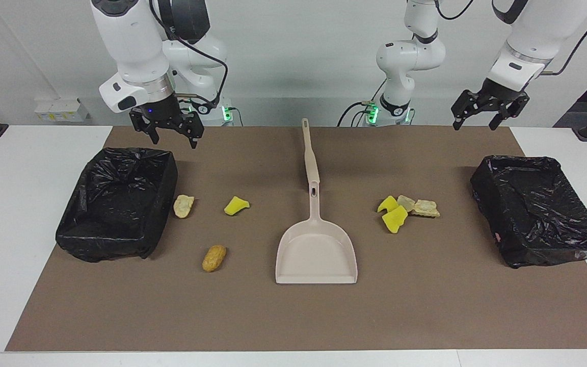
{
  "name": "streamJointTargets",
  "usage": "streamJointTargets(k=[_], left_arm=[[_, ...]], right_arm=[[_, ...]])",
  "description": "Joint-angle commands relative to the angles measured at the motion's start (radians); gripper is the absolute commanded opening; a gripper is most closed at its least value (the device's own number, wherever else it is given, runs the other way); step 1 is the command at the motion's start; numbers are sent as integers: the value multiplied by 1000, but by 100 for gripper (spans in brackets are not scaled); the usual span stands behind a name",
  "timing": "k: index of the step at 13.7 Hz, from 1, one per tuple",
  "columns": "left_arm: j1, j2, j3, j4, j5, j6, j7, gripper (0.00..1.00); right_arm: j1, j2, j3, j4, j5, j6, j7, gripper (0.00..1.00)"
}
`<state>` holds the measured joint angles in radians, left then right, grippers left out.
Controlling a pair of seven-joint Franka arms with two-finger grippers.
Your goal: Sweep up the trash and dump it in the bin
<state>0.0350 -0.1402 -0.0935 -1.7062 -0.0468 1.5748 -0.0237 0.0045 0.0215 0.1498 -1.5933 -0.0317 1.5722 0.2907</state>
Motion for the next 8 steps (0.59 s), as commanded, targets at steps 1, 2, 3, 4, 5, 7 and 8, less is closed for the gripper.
streamJointTargets(k=[1,2,3,4,5,7,8], left_arm=[[6,-13,0,-6,-5,-7,-1,100],[5,-13,0,-6,-5,-7,1,100],[6,-13,0,-6,-5,-7,-1,100],[6,-13,0,-6,-5,-7,-1,100],[5,-13,0,-6,-5,-7,-1,100],[6,-13,0,-6,-5,-7,1,100],[6,-13,0,-6,-5,-7,1,100]], right_arm=[[-17,-26,4,-33,22,26,-21,100],[-18,-23,4,-31,22,26,-25,100],[-18,-23,4,-30,22,26,-31,100],[-18,-23,2,-28,22,26,-37,100],[-30,-20,1,-28,22,26,-39,100],[-41,-20,2,-27,22,26,-38,100],[-41,-20,2,-27,22,26,-35,100]])
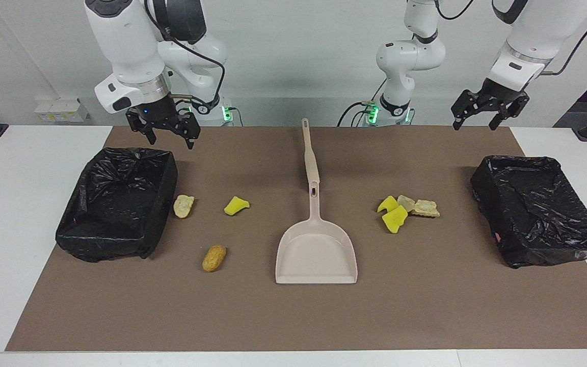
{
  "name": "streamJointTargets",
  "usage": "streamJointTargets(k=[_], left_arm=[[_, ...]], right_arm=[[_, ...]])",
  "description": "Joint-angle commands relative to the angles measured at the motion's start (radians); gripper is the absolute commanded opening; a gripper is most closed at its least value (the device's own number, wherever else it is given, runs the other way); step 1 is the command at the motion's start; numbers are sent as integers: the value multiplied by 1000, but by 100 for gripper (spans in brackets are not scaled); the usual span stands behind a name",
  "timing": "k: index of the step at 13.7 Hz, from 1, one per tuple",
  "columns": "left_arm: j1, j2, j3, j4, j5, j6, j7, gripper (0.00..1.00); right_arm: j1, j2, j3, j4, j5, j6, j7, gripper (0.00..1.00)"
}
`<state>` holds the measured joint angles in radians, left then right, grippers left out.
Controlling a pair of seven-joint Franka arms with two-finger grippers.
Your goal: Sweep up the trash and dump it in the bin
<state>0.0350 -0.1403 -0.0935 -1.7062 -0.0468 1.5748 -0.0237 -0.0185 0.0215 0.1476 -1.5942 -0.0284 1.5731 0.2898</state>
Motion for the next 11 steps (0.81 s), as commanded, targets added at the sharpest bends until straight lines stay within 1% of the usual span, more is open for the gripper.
streamJointTargets(k=[1,11], left_arm=[[6,-13,0,-6,-5,-7,-1,100],[6,-13,0,-6,-5,-7,-1,100]], right_arm=[[-18,-20,4,-26,19,25,-37,100],[-6,-6,4,-7,19,47,-35,100]])
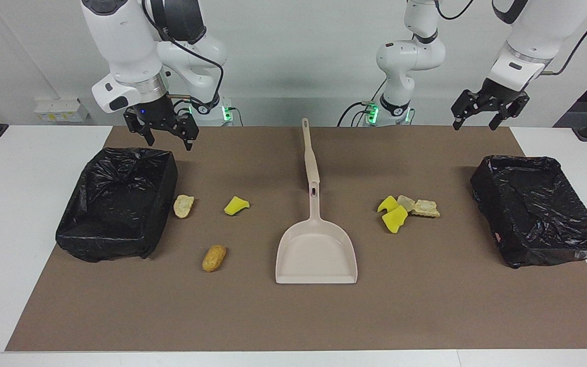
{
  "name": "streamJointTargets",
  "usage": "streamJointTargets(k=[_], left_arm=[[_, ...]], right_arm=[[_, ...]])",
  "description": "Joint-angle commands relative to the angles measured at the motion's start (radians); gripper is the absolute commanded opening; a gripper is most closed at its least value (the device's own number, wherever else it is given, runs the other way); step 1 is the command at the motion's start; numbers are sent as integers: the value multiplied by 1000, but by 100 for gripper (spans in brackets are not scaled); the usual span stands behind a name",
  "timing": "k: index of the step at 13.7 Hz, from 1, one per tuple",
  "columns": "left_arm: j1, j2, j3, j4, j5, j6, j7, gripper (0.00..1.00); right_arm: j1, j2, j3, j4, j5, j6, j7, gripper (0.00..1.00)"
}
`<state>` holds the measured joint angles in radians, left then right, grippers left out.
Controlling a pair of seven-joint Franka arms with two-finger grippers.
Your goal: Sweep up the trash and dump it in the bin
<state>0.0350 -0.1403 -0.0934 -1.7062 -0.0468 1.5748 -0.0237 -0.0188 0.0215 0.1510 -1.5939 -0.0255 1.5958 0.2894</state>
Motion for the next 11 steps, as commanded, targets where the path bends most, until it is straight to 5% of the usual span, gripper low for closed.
streamJointTargets(k=[1,7,11], left_arm=[[5,-13,0,-6,-5,-7,-1,100],[6,-13,0,-6,-5,-7,1,100],[5,-13,0,-6,-5,-7,-1,100]], right_arm=[[-6,-6,1,-9,16,26,-36,100],[66,24,9,-6,7,123,6,100],[184,167,9,66,-10,188,173,100]])
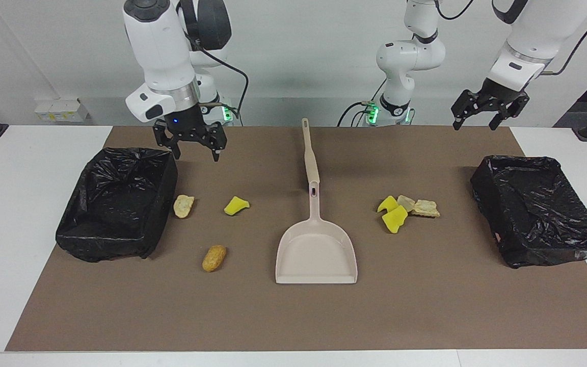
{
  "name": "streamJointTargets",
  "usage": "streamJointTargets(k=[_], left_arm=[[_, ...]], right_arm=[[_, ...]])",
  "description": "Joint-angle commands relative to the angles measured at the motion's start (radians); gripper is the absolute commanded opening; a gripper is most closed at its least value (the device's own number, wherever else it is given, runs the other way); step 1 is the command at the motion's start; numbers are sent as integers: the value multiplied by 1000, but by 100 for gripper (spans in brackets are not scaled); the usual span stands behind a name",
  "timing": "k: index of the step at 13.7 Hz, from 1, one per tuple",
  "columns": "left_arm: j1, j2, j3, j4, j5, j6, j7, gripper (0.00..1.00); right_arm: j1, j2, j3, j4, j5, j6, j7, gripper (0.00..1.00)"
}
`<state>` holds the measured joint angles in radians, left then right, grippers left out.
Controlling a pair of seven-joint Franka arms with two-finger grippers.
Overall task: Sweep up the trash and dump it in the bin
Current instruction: 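Reach the right gripper to the dustpan handle and grasp it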
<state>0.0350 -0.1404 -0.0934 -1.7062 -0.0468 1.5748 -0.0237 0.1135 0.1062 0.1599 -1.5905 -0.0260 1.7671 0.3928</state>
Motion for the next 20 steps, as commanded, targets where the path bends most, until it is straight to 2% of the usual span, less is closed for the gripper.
streamJointTargets(k=[1,3,4,8,12,18,20], left_arm=[[6,-13,0,-6,-5,-7,1,100],[6,-13,0,-6,-5,-7,-1,100],[6,-13,0,-6,-5,-7,1,100],[6,-13,0,-6,-5,-7,-1,100],[3,-13,-2,-6,-5,-7,1,100],[5,-24,-2,-24,-5,-24,-10,100],[-9,-42,-3,-70,-7,-22,-13,100]], right_arm=[[86,119,-2,96,-28,24,101,100],[167,226,-3,206,-71,34,185,100],[173,260,1,233,-71,52,219,100],[302,355,-5,238,-78,132,343,100],[397,461,0,231,-160,244,428,100],[384,472,1,187,-137,307,459,100],[377,461,0,150,-89,310,460,100]])
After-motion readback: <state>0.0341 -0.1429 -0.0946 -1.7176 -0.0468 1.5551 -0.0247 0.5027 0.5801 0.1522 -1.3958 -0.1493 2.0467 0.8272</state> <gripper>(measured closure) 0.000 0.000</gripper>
